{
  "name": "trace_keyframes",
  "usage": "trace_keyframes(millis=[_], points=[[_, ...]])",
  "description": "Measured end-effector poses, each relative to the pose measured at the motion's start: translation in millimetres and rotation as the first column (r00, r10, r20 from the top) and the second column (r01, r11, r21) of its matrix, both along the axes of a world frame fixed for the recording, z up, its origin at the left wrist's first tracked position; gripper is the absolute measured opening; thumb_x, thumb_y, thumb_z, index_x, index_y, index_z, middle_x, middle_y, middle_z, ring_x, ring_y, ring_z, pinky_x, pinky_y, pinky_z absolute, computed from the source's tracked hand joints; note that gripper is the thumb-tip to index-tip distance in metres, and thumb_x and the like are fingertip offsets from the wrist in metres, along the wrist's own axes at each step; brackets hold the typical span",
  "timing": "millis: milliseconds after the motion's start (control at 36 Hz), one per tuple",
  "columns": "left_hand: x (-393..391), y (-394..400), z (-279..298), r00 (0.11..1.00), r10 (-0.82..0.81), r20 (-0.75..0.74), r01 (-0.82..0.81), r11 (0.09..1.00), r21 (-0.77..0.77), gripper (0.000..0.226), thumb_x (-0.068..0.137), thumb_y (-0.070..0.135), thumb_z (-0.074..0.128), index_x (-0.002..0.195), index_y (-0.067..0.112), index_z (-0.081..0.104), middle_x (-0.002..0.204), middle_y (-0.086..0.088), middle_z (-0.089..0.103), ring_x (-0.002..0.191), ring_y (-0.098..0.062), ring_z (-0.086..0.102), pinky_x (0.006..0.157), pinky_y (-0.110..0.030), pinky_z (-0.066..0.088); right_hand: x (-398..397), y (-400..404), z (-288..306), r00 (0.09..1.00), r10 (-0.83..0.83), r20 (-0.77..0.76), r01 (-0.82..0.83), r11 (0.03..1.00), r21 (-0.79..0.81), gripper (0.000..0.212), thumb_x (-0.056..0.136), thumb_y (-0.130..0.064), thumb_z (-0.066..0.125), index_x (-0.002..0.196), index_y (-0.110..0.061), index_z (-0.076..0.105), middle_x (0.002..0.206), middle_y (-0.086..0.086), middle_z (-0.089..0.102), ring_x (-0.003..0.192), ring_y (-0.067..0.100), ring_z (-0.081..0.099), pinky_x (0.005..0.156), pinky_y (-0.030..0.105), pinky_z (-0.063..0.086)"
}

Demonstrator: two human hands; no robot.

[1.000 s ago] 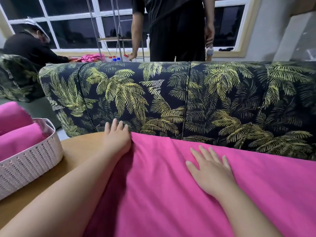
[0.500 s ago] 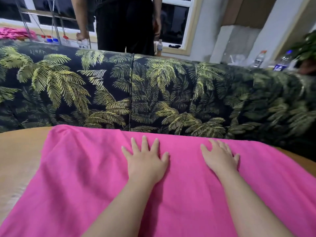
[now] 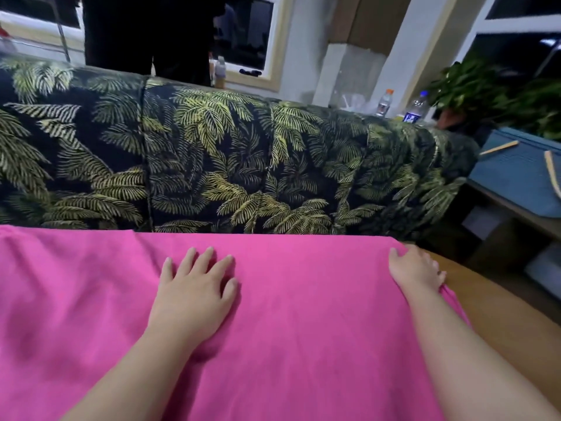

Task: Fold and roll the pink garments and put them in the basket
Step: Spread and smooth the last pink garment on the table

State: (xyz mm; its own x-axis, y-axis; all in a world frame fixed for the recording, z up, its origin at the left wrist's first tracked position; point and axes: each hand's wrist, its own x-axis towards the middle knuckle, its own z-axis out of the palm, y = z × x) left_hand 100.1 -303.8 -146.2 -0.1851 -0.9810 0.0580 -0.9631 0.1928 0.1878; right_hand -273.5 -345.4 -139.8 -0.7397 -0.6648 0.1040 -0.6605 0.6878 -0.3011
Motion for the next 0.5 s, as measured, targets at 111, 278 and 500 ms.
trace_keyframes(millis=[111,278,500], points=[[-8,0,-1,0.997,-0.071,-0.037,0.068,0.994,-0.083,0.070,0.081,0.052,0.011,0.129,0.029,0.057,0.136,-0.002,0.055,0.131,-0.029,0.046,0.105,-0.057,0.034,6,-6,3,0.996,-0.049,-0.080,0.041,0.995,-0.093,0.038,0.095,-0.030,0.049,0.123,-0.006,0.058,0.127,0.020,0.054,0.122,0.037,0.043,0.102,0.044,0.031],[-15,0,-7,0.972,-0.234,0.005,0.230,0.949,-0.216,0.041,0.082,0.039,0.037,0.102,0.029,0.071,0.104,0.004,0.071,0.100,-0.022,0.069,0.078,-0.052,0.053,31,-5,6,0.868,0.280,-0.409,-0.353,0.929,-0.111,0.028,0.087,-0.013,0.058,0.111,-0.017,0.070,0.110,0.011,0.066,0.105,0.034,0.054,0.087,0.040,0.038],[-10,-3,-10,0.967,-0.252,-0.019,0.243,0.948,-0.205,0.042,0.083,0.042,0.037,0.103,0.028,0.071,0.104,0.004,0.071,0.102,-0.023,0.068,0.078,-0.050,0.054,46,-13,12,0.942,0.289,-0.170,-0.331,0.884,-0.330,0.043,0.090,0.006,0.038,0.129,-0.007,0.050,0.118,0.020,0.059,0.106,0.039,0.056,0.086,0.040,0.043]])
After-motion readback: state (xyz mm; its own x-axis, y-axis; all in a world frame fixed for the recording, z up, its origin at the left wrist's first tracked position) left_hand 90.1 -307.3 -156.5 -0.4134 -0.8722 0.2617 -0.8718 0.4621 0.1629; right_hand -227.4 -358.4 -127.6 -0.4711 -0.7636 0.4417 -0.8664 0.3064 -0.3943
